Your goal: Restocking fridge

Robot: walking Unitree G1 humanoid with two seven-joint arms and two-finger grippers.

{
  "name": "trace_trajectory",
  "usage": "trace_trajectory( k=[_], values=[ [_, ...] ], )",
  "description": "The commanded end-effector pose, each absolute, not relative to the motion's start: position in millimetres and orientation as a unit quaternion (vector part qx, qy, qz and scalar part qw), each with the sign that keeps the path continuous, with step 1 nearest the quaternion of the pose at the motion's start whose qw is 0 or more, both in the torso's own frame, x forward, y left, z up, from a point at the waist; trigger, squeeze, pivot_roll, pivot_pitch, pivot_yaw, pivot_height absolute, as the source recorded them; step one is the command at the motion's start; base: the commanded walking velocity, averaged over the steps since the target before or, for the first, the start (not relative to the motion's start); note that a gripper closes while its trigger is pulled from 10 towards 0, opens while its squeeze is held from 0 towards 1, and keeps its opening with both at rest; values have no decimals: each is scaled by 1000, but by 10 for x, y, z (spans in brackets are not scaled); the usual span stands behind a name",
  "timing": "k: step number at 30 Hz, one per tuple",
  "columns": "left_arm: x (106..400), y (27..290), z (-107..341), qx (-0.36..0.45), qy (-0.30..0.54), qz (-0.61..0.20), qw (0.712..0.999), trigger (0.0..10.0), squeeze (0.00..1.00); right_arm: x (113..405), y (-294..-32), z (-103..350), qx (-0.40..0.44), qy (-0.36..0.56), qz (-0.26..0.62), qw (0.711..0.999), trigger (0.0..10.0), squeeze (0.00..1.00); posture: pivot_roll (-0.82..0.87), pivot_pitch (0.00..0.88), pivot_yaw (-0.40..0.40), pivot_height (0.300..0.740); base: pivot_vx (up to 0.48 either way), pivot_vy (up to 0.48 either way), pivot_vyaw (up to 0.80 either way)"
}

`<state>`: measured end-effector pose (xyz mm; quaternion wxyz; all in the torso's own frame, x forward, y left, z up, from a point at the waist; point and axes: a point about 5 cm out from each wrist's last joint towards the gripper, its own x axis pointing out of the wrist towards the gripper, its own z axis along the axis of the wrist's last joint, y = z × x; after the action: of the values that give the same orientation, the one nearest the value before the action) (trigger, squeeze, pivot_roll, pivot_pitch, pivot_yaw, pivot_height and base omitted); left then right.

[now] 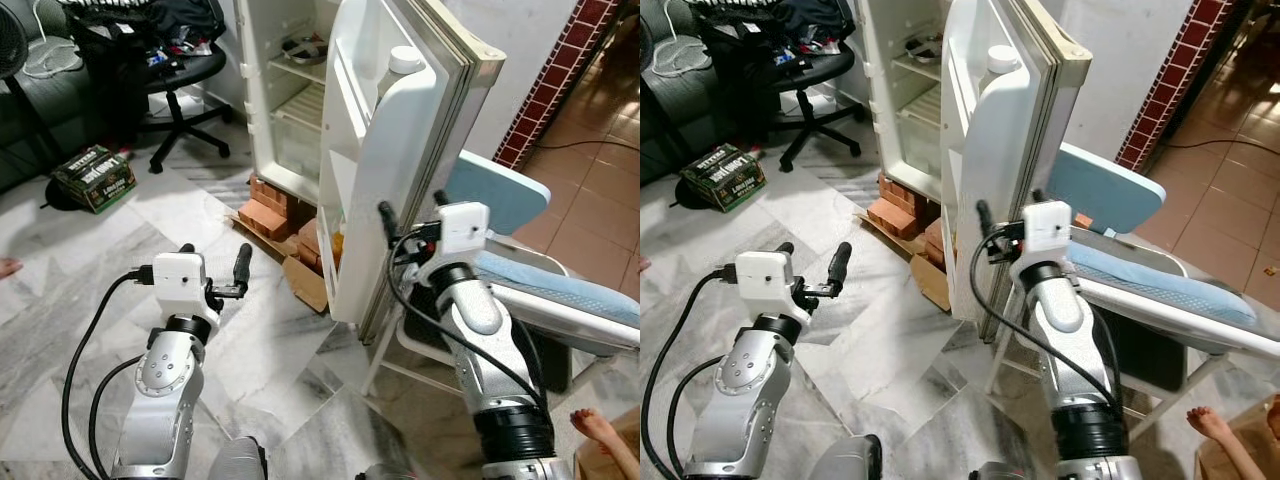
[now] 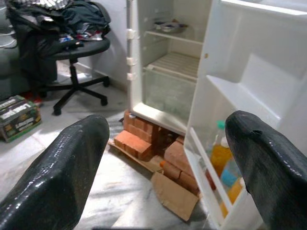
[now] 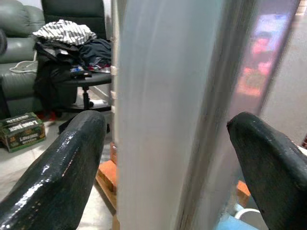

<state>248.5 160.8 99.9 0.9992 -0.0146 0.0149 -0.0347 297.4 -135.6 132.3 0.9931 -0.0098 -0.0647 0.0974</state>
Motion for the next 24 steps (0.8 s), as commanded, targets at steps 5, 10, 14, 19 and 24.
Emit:
trace_trajectory(
  k=[5,10,14,19,24],
  values=[
    [2455,1633,1009,-12,14,-35,999,10000,0,2896,-1412,1371,-14,-77,75,994,10000,0,56,74,-62,740,148,0,0],
    [2450,1625,1005,-10,14,-38,999,10000,0,2816,-1468,1353,-22,-75,54,995,10000,0,52,75,-62,740,285,0,0],
    [2434,1646,997,-8,17,-36,999,10000,0,2707,-1581,1338,-34,-69,6,997,10000,0,53,78,-68,740,298,0,0],
    [2408,1676,1005,-8,17,-33,999,10000,0,2560,-1705,1278,-49,-52,-32,997,10000,0,49,84,-67,740,305,0,0],
    [2384,1688,973,-9,30,-31,999,10000,0,2418,-1757,1181,-55,-27,-51,997,10000,0,43,89,-62,740,183,0,0]
  ],
)
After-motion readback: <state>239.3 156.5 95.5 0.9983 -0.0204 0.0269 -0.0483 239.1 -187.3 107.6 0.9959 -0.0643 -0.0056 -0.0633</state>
